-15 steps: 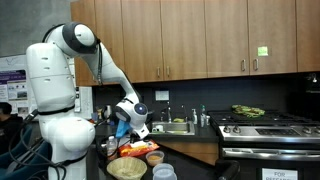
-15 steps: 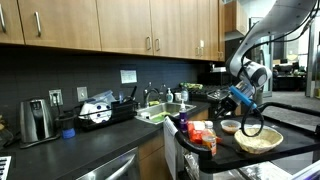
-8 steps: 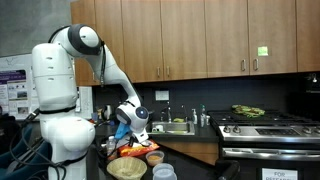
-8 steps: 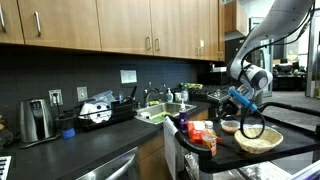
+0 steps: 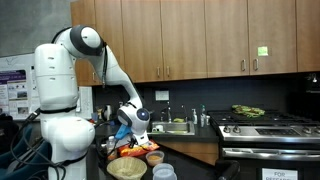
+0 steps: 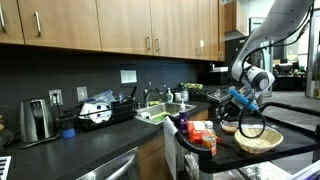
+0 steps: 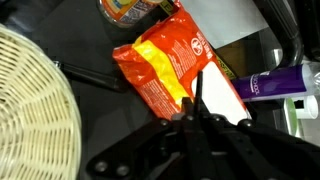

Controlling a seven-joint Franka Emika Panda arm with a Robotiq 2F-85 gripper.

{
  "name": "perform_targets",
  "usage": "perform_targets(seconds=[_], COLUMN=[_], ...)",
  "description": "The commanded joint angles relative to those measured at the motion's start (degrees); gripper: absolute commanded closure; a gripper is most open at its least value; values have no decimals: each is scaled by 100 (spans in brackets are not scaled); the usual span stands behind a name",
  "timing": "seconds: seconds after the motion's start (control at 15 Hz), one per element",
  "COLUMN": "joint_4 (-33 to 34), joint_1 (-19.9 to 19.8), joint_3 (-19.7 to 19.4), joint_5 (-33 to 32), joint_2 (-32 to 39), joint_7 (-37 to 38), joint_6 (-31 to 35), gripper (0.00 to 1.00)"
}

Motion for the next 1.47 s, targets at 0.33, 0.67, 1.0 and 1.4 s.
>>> perform_targets(seconds=[0.33, 0.67, 1.0, 1.4], joint_4=[0, 0, 0, 0], joint_1=[-239, -396, -544, -675], joint_3=[-301, -494, -660, -835], joint_5=[116, 60, -233, -663], joint_2=[135, 222, 376, 490], joint_7=[113, 116, 338, 422], joint_6=[-84, -275, -492, -776], gripper=[99, 99, 99, 99])
